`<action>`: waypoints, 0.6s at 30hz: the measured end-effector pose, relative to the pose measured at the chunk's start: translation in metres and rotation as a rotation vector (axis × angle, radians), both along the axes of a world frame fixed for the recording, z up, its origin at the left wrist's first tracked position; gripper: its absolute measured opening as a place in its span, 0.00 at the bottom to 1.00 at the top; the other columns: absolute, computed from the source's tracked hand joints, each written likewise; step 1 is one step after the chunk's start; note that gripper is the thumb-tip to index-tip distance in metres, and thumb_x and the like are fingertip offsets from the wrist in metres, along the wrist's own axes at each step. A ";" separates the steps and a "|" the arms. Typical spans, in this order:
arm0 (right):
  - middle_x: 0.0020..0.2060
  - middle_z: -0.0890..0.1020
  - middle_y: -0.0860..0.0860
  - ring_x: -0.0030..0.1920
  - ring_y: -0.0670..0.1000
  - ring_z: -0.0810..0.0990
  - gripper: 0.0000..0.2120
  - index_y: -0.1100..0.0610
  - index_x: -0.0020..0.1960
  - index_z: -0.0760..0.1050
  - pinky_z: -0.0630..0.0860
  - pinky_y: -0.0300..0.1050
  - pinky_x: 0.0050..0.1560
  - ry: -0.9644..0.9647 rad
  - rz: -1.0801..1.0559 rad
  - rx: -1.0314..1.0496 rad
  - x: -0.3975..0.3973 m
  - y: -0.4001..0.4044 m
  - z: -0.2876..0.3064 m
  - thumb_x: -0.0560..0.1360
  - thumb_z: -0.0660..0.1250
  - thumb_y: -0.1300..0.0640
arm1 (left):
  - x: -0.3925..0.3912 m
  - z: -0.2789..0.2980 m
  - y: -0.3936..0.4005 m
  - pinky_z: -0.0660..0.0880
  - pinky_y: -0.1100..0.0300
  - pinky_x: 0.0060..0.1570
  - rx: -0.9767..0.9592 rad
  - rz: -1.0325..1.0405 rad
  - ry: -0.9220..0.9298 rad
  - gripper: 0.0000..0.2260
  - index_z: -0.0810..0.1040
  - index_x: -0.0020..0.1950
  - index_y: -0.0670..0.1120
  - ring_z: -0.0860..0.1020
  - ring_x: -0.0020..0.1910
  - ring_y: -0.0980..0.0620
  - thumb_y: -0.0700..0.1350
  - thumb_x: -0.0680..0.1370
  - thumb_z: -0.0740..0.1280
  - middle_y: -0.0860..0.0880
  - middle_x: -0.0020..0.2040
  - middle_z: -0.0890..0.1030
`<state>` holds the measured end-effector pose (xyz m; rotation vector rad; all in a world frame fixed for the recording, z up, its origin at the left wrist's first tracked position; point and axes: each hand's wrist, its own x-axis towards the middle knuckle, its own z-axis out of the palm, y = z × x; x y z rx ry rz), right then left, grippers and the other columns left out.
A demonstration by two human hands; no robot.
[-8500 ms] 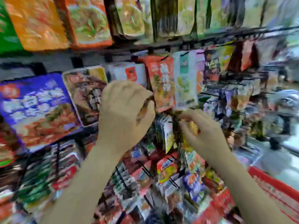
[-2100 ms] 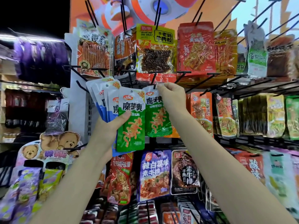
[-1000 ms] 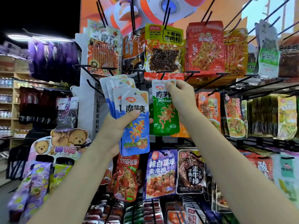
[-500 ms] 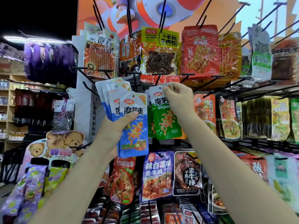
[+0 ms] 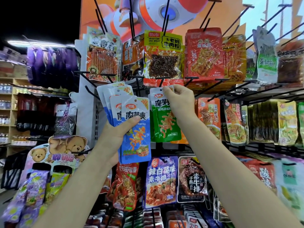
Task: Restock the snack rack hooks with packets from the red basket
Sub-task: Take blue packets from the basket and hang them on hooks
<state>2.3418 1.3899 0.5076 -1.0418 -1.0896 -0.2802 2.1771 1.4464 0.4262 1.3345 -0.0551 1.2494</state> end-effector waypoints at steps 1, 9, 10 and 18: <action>0.31 0.72 0.51 0.35 0.49 0.67 0.12 0.62 0.41 0.80 0.64 0.45 0.39 -0.022 -0.009 -0.005 -0.001 -0.001 0.000 0.79 0.68 0.55 | 0.000 0.000 -0.001 0.82 0.54 0.31 0.002 0.002 -0.004 0.09 0.79 0.50 0.49 0.85 0.34 0.49 0.35 0.78 0.67 0.48 0.39 0.87; 0.33 0.76 0.49 0.34 0.46 0.69 0.06 0.53 0.48 0.81 0.67 0.34 0.30 -0.024 0.006 0.040 0.003 -0.004 -0.004 0.81 0.66 0.58 | 0.006 -0.001 0.005 0.83 0.53 0.33 0.005 -0.013 0.020 0.07 0.80 0.49 0.49 0.86 0.36 0.48 0.37 0.77 0.69 0.47 0.41 0.87; 0.33 0.76 0.49 0.35 0.46 0.70 0.06 0.53 0.48 0.81 0.67 0.33 0.31 -0.023 0.012 0.043 0.004 -0.004 -0.003 0.81 0.66 0.58 | 0.008 -0.001 0.006 0.83 0.53 0.33 0.002 -0.013 0.028 0.06 0.81 0.49 0.49 0.86 0.36 0.48 0.38 0.76 0.69 0.47 0.41 0.87; 0.24 0.68 0.43 0.25 0.43 0.62 0.09 0.56 0.44 0.81 0.61 0.39 0.28 -0.055 -0.020 -0.069 0.009 0.001 -0.001 0.81 0.65 0.57 | 0.021 0.013 0.010 0.84 0.51 0.41 0.014 0.080 0.059 0.06 0.82 0.53 0.47 0.86 0.41 0.47 0.39 0.78 0.71 0.47 0.45 0.87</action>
